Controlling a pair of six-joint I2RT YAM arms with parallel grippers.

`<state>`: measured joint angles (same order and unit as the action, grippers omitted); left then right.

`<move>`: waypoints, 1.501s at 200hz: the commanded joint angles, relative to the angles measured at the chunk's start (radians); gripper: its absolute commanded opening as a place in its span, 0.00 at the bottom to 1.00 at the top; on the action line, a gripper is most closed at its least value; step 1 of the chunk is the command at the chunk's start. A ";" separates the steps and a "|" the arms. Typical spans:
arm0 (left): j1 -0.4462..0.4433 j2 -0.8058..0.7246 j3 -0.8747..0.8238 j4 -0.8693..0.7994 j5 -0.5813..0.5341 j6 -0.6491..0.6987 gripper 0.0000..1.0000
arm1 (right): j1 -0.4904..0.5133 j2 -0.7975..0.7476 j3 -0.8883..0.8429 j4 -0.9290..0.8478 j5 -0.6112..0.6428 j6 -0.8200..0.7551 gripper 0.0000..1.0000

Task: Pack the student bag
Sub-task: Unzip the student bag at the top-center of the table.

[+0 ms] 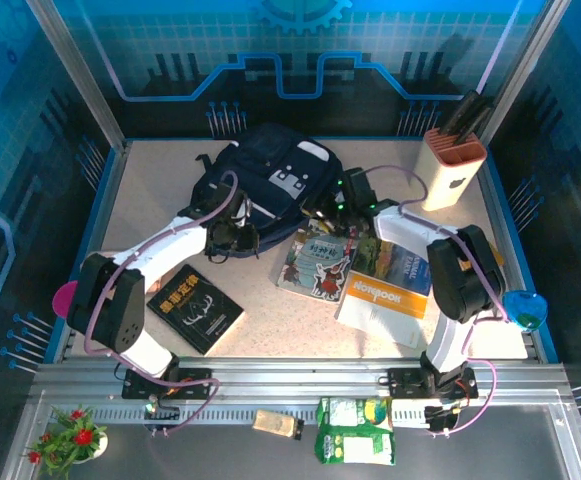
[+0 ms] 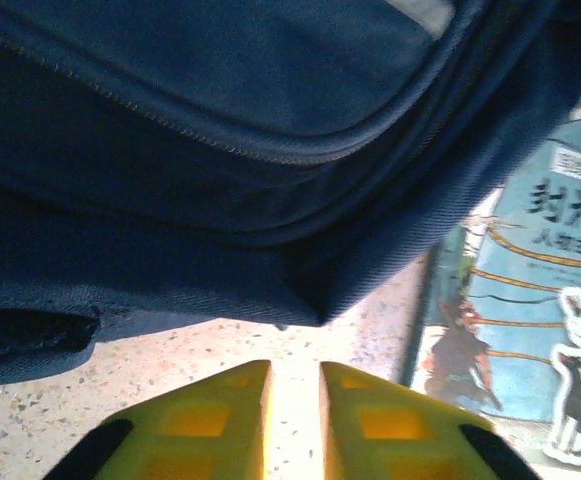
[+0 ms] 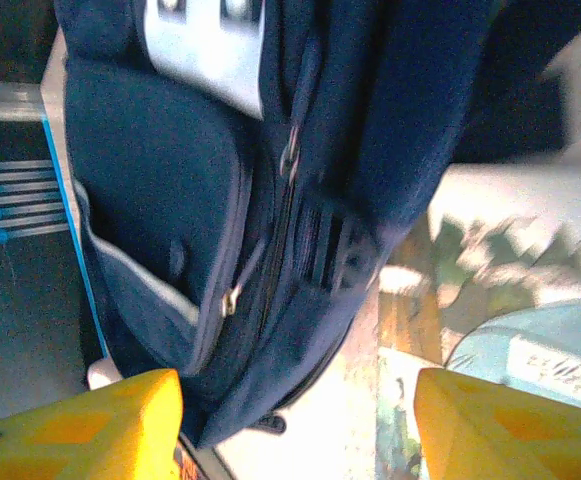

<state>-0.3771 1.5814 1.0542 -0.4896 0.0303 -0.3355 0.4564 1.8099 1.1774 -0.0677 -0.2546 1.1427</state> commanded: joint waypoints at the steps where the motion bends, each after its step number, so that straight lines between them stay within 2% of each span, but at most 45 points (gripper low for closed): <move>1: -0.037 -0.003 -0.062 0.066 -0.096 -0.048 0.29 | 0.053 0.078 0.005 0.087 -0.068 0.100 0.63; 33: -0.054 -0.005 -0.132 0.168 -0.158 -0.115 0.32 | 0.098 0.171 0.096 0.077 -0.078 0.123 0.62; 54: -0.056 -0.005 -0.166 0.228 -0.156 -0.141 0.33 | 0.114 0.213 0.152 0.034 -0.068 0.115 0.58; 66: -0.059 -0.003 -0.179 0.258 -0.159 -0.152 0.33 | 0.117 0.232 0.170 0.023 -0.063 0.116 0.52; 98: -0.070 0.024 -0.188 0.307 -0.155 -0.167 0.33 | 0.119 0.240 0.182 0.023 -0.063 0.107 0.29; 131: -0.090 0.042 -0.209 0.351 -0.225 -0.180 0.33 | 0.123 0.222 0.184 0.032 -0.080 0.094 0.16; 208: -0.122 0.096 -0.223 0.440 -0.280 -0.181 0.29 | 0.125 0.199 0.188 0.049 -0.116 0.098 0.14; 238: -0.129 0.108 -0.229 0.442 -0.320 -0.190 0.21 | 0.125 0.195 0.185 0.052 -0.115 0.098 0.13; 266: -0.129 0.081 -0.241 0.427 -0.348 -0.188 0.07 | 0.122 0.193 0.182 0.044 -0.101 0.089 0.12; 300: -0.129 0.020 -0.260 0.357 -0.370 -0.155 0.00 | 0.113 0.191 0.185 0.010 -0.052 0.047 0.12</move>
<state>-0.5072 1.6608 0.8242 -0.0654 -0.2752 -0.5175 0.5629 2.0342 1.3354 -0.0357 -0.3279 1.2369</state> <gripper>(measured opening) 0.060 0.126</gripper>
